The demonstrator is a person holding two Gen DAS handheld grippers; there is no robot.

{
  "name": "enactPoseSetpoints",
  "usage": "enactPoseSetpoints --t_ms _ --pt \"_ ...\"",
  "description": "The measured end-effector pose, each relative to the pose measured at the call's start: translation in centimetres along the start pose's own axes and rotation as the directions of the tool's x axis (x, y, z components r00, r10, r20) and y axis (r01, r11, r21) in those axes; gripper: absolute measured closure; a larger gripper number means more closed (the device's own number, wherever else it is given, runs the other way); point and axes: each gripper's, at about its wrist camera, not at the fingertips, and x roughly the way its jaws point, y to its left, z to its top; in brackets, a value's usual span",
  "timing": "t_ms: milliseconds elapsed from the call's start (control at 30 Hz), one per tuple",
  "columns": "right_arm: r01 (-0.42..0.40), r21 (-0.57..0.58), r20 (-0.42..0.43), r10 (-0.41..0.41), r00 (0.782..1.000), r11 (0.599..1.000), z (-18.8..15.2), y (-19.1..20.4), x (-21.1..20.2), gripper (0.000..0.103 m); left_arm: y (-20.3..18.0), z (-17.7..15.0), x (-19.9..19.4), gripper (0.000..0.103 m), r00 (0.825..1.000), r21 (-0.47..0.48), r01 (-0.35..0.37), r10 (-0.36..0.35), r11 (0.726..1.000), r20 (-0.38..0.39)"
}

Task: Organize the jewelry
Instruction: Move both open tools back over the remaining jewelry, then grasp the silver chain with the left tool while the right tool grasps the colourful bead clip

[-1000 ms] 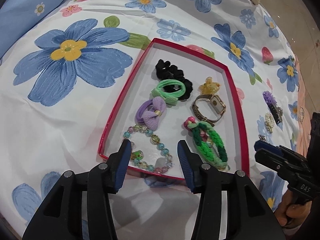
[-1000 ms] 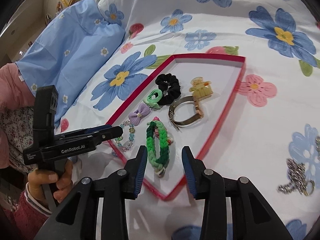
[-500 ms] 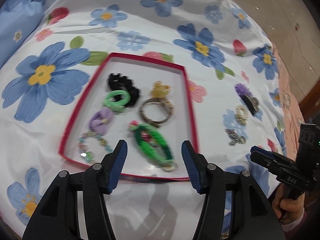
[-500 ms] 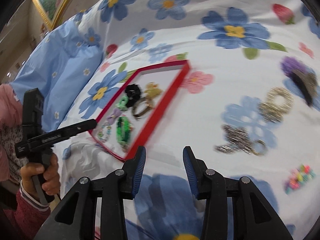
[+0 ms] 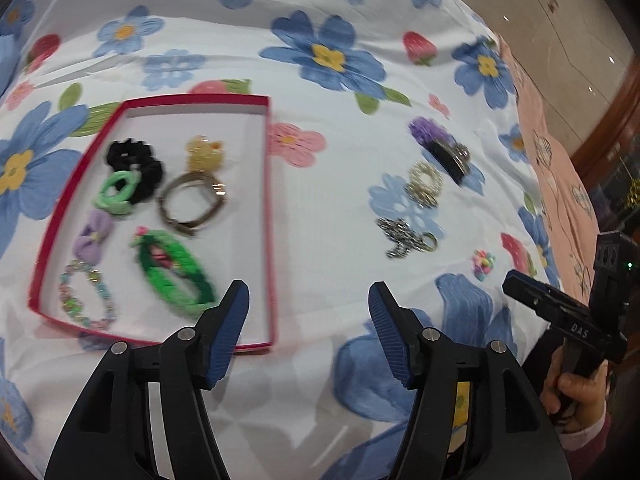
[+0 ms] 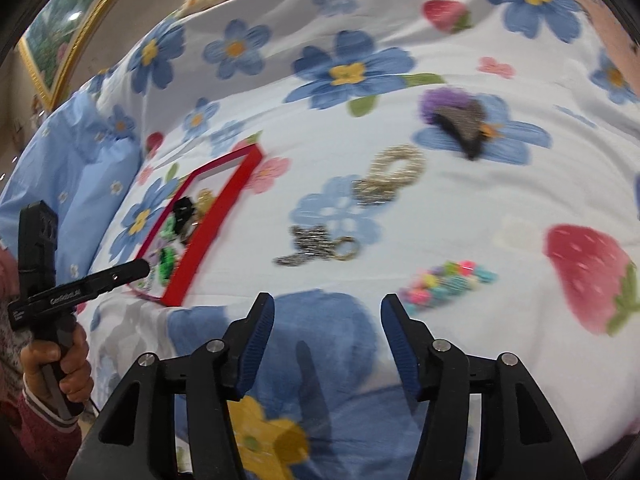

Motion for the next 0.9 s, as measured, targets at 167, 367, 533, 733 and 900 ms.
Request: enactPoseSetpoints --t_ms 167,367,533,733,900 --pt "0.056 0.023 0.024 -0.057 0.998 0.998 -0.2 -2.2 -0.7 0.034 -2.6 0.4 1.6 0.030 0.999 0.060 0.015 -0.013 0.998 -0.030" --pt "0.090 0.020 0.027 -0.091 0.996 0.996 -0.1 -3.7 -0.5 0.027 -5.1 1.4 4.1 0.028 0.998 0.125 0.032 -0.024 0.992 -0.066" --pt "0.085 0.032 0.002 -0.085 0.996 0.996 -0.3 -4.6 0.6 0.027 -6.3 2.1 6.5 0.028 0.995 0.164 0.041 -0.024 0.986 -0.102" --pt "0.070 0.025 -0.019 -0.070 0.997 0.997 -0.1 -4.9 2.1 0.027 -7.4 2.4 9.0 0.028 0.990 0.198 0.047 -0.019 0.979 -0.140" --pt "0.108 0.019 -0.019 -0.107 0.994 0.994 0.5 -5.5 3.3 0.033 -8.5 3.1 11.0 0.028 0.987 0.217 0.062 -0.027 0.974 -0.160"
